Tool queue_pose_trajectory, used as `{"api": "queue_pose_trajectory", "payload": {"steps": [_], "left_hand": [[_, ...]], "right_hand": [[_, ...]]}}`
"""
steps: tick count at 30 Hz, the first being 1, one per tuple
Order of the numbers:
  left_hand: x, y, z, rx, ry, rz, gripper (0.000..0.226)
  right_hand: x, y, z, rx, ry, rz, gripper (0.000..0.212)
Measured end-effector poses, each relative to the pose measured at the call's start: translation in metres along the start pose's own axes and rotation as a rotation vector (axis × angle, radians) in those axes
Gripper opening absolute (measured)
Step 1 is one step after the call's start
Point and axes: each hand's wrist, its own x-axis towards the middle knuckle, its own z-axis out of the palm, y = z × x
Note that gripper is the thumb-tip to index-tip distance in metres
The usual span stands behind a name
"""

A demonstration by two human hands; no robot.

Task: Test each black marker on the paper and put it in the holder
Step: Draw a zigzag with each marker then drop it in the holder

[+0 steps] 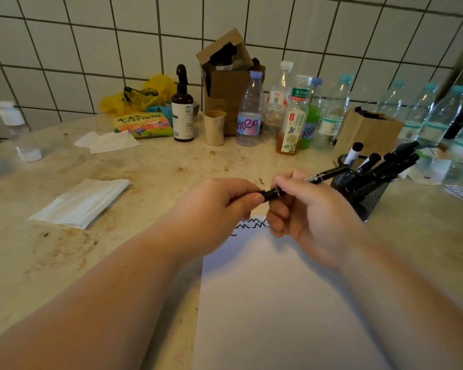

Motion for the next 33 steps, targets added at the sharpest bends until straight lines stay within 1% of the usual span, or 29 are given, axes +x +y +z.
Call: {"api": "queue_pose_trajectory", "payload": {"steps": [3, 5, 6, 9, 10, 11, 12, 13, 14, 15, 16, 17, 18, 19, 20, 22, 26, 33], "left_hand": [[0.0, 0.001, 0.0, 0.063, -0.055, -0.039, 0.02], [0.0, 0.002, -0.004, 0.1, -0.112, -0.039, 0.028], [0.0, 0.003, -0.006, 0.102, -0.182, -0.039, 0.032], [-0.001, 0.005, -0.018, -0.015, -0.419, -0.075, 0.038], [-0.001, 0.004, -0.024, -0.087, -0.454, -0.105, 0.037], [-0.001, 0.003, -0.029, -0.188, -0.454, -0.139, 0.037], [-0.001, 0.001, -0.032, -0.298, -0.41, -0.174, 0.037], [0.001, -0.001, -0.033, -0.381, -0.322, -0.21, 0.039], [0.004, -0.003, -0.031, -0.387, -0.201, -0.243, 0.041], [0.007, -0.004, -0.027, -0.291, -0.074, -0.273, 0.043], [0.011, -0.006, -0.021, -0.11, 0.029, -0.298, 0.043], [0.013, -0.008, -0.015, 0.084, 0.084, -0.312, 0.041], [0.014, -0.011, -0.01, 0.225, 0.098, -0.315, 0.039], [0.014, -0.015, -0.006, 0.297, 0.097, -0.314, 0.037], [0.014, -0.018, -0.004, 0.319, 0.091, -0.314, 0.036], [0.013, -0.023, -0.003, 0.342, 0.076, -0.309, 0.033], [0.014, -0.027, -0.001, 0.406, 0.046, -0.29, 0.03], [0.015, -0.029, 0.001, 0.422, 0.019, -0.315, 0.033]], "right_hand": [[0.0, 0.002, -0.006, 0.044, 0.002, 0.01, 0.028], [0.001, 0.004, -0.009, 0.03, 0.0, -0.025, 0.029], [0.0, 0.005, -0.01, 0.019, -0.014, -0.05, 0.027], [-0.003, 0.004, -0.012, 0.034, -0.068, -0.142, 0.019], [-0.003, 0.002, -0.015, 0.074, -0.057, -0.162, 0.018], [-0.002, -0.002, -0.02, 0.126, -0.032, -0.179, 0.019], [-0.001, -0.005, -0.025, 0.168, 0.001, -0.192, 0.019], [0.0, -0.007, -0.03, 0.18, 0.032, -0.192, 0.019], [0.001, -0.006, -0.032, 0.15, 0.062, -0.178, 0.019], [0.002, -0.004, -0.032, 0.074, 0.091, -0.15, 0.02], [0.003, 0.0, -0.029, -0.032, 0.116, -0.119, 0.022], [0.003, 0.005, -0.025, -0.142, 0.137, -0.1, 0.023], [0.003, 0.009, -0.022, -0.236, 0.156, -0.096, 0.024], [0.004, 0.012, -0.02, -0.305, 0.171, -0.097, 0.024], [0.004, 0.014, -0.019, -0.354, 0.18, -0.087, 0.022], [0.004, 0.018, -0.018, -0.414, 0.186, -0.036, 0.018], [0.004, 0.027, -0.013, -0.434, 0.171, 0.038, 0.014], [0.003, 0.032, -0.01, -0.464, 0.14, 0.033, 0.013]]}}
